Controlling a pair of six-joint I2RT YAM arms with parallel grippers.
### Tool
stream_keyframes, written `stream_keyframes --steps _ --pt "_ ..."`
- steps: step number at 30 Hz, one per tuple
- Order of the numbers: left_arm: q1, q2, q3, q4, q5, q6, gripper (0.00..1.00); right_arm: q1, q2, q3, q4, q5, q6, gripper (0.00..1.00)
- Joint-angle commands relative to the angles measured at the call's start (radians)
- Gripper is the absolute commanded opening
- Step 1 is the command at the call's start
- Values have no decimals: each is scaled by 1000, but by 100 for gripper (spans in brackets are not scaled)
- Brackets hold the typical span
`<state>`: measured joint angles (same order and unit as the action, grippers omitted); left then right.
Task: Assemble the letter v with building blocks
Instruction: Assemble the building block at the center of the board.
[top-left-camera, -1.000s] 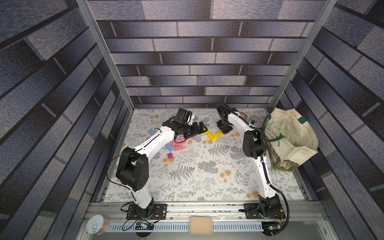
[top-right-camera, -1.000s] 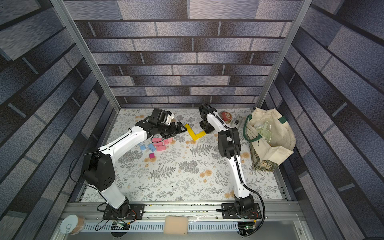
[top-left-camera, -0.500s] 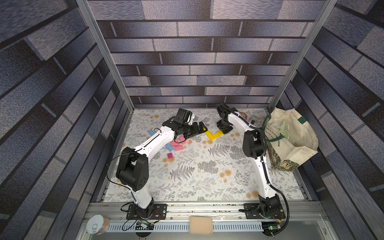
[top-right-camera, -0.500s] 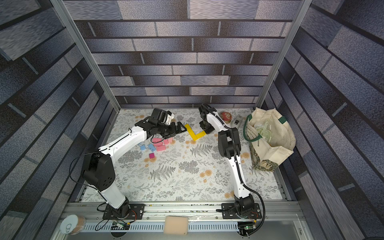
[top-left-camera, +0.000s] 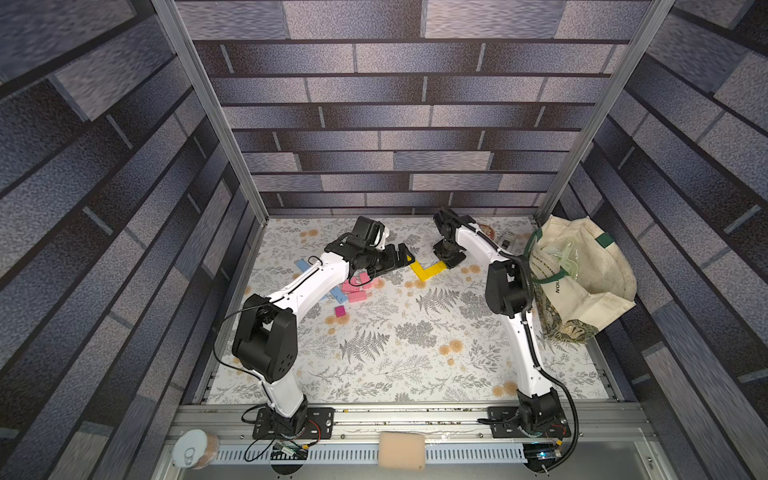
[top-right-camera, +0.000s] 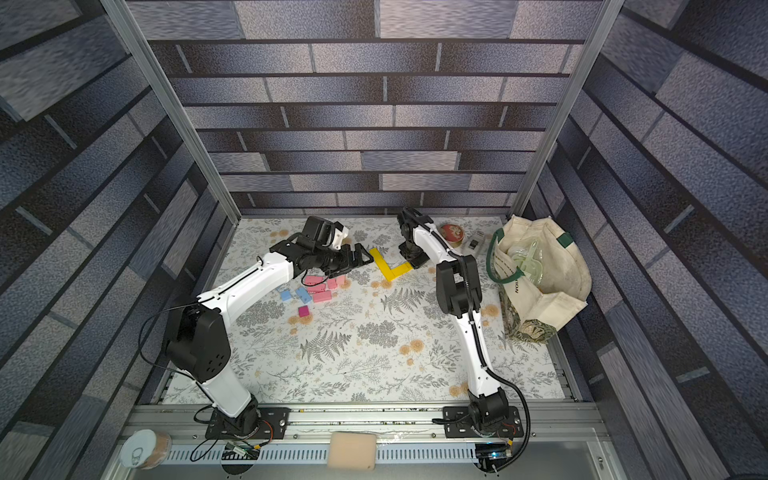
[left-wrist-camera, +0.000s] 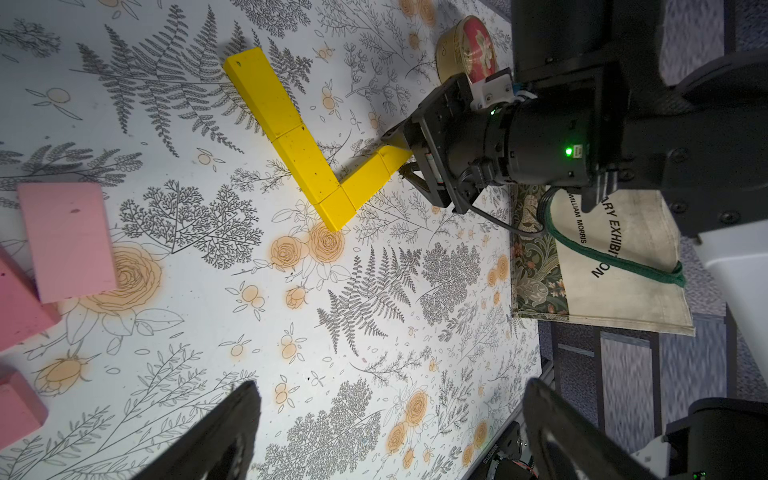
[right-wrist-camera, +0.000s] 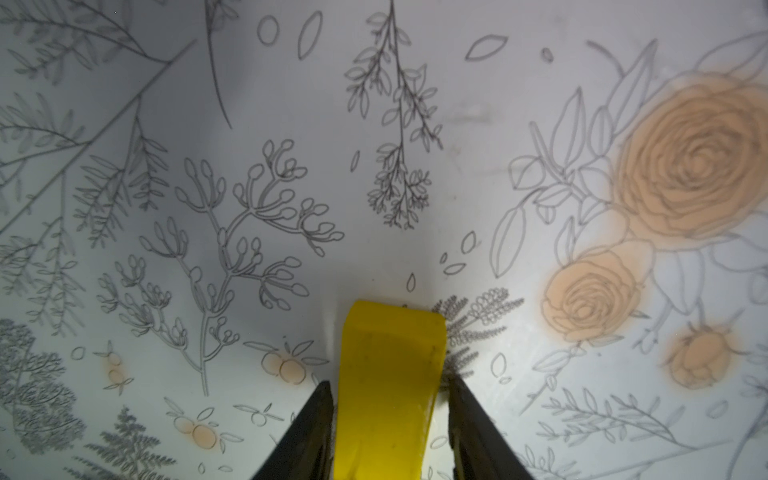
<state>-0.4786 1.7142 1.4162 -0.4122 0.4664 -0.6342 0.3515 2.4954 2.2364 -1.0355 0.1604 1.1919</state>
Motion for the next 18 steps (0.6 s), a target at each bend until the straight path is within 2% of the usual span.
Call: stream_keyframes --steps 1,18 --pt "-6 2 21 -28 -13 23 100 5 -27 11 -47 14 -6 47" --pt "-6 2 21 -29 -17 24 100 6 -44 -14 -37 18 -13 47"
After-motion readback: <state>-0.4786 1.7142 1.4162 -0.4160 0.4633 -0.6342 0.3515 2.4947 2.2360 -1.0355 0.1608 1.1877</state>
